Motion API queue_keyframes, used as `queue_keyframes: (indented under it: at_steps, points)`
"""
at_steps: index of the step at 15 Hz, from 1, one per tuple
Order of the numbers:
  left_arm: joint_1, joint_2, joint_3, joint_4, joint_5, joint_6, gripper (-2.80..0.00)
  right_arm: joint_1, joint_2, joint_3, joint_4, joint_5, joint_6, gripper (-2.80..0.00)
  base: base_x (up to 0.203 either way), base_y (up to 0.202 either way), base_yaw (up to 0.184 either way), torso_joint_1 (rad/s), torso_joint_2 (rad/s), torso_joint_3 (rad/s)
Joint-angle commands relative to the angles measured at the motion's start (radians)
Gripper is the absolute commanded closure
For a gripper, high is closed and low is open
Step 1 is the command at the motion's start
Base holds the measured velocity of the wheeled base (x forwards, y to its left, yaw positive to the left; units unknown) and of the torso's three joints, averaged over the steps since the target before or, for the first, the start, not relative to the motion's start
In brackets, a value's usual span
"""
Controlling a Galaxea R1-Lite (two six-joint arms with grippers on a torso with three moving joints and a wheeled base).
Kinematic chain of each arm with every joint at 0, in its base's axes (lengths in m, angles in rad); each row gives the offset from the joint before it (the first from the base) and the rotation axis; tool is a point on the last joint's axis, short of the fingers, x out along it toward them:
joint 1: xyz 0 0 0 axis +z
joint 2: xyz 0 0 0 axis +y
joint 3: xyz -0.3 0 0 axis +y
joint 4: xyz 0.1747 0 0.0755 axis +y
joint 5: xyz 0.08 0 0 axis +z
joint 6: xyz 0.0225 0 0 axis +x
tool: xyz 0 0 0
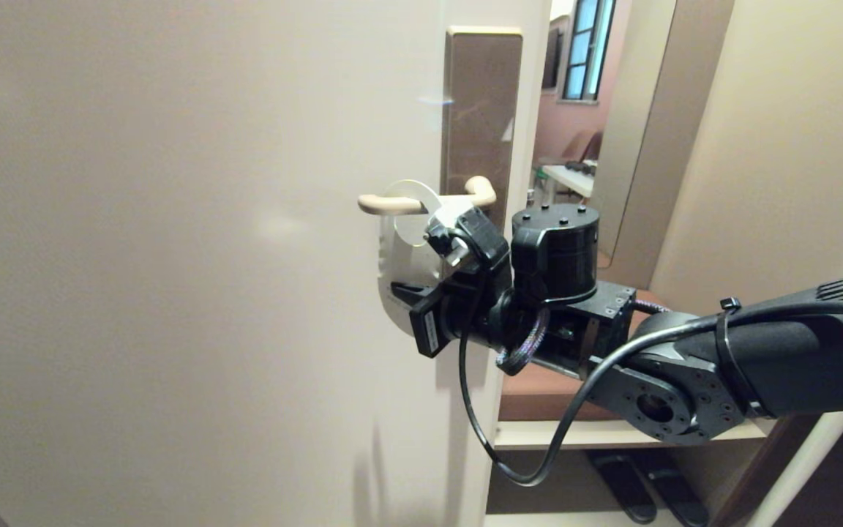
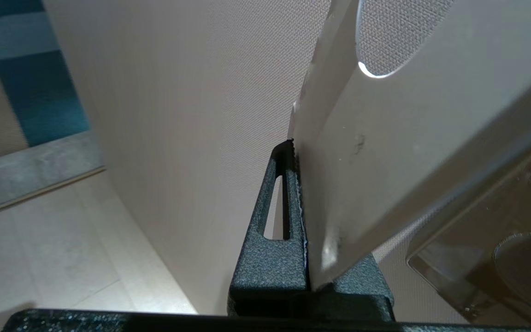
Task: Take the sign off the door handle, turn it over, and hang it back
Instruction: Take down the sign
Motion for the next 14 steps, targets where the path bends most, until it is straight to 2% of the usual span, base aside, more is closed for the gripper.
queue_keyframes:
  at_steps: [1,4,14]
  points:
    - [0.001,0.0,0.0,-0.001,0.001,-0.001,0.0,0.014,0.024,-0.021,-0.003,-0.029,-0.014,0.0,0.0,0.0,0.0,0.0,0.0,0.0]
    - [0.001,0.0,0.0,-0.001,0.001,-0.001,0.0,0.031,0.038,-0.043,-0.003,-0.049,-0.022,0.0,0.0,0.0,0.0,0.0,0.0,0.0]
    - [0.001,0.0,0.0,-0.001,0.001,-0.001,0.0,0.091,0.086,-0.119,0.029,-0.215,-0.031,0.0,0.0,0.0,0.0,0.0,0.0,0.0]
